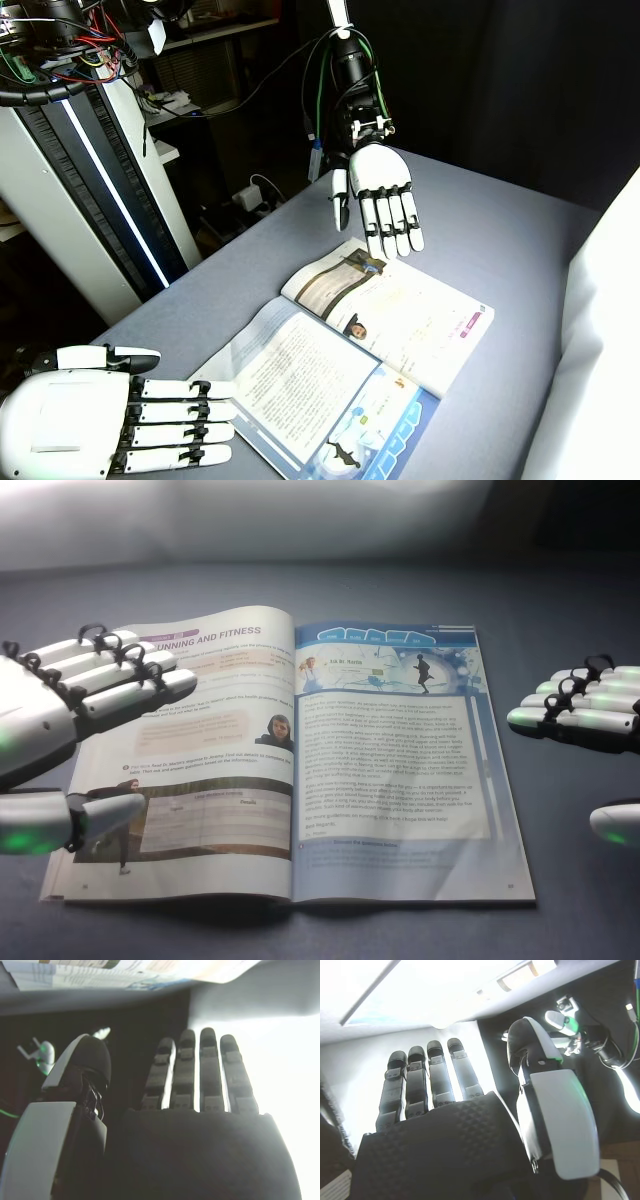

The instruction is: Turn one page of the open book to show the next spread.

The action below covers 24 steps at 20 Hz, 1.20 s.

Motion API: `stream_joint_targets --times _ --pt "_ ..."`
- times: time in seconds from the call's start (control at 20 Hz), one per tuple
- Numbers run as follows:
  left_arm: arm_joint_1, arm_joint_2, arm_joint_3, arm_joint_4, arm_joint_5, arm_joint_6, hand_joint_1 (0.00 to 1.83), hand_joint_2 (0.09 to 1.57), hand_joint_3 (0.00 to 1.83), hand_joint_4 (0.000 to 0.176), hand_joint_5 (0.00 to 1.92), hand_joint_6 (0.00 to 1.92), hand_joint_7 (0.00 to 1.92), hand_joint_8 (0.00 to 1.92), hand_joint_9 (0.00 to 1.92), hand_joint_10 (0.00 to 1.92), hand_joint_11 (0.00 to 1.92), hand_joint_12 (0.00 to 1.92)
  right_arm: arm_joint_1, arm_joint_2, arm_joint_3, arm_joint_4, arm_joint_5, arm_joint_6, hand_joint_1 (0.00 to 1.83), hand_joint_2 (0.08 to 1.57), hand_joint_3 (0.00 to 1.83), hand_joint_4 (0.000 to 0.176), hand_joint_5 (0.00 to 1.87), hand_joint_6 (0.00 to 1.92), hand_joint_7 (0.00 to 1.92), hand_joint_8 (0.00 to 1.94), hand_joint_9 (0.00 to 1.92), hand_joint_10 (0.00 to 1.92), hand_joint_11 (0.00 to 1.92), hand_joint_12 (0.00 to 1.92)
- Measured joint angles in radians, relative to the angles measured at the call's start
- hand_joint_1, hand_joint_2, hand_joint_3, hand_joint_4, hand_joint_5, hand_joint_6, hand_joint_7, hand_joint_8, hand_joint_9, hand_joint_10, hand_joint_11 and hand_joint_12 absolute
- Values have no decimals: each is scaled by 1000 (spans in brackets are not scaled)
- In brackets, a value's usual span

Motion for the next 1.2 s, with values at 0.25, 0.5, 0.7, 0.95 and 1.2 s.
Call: stream_joint_targets --times 0.25,0.5,0.7,0.95,1.2 --pt "-23 -18 11 45 40 -21 292 1319 6 24 0 0 0 0 0 0 0 0 67 -23 11 -129 -47 63 134 1339 20 0 8 1 0 0 0 0 0 0" --pt "-32 -18 12 61 53 -31 180 1356 10 20 0 0 0 0 0 0 0 0 146 -45 16 -312 -115 163 92 1335 6 0 19 5 0 0 0 0 0 0" --pt "-34 -18 12 62 58 -33 171 1354 3 10 0 0 0 0 0 0 0 0 165 -56 29 -402 -159 225 0 1314 0 0 0 0 0 0 0 0 0 0" --pt "-34 -17 12 58 58 -34 152 1361 3 39 0 0 0 0 0 0 0 0 168 -98 56 -502 -190 319 0 1328 1 0 47 18 0 0 0 0 0 0" --pt "-34 -13 12 46 45 -34 230 1366 2 34 0 0 0 0 0 0 0 0 168 -145 89 -587 -206 395 0 1314 0 0 39 11 0 0 0 0 0 0"
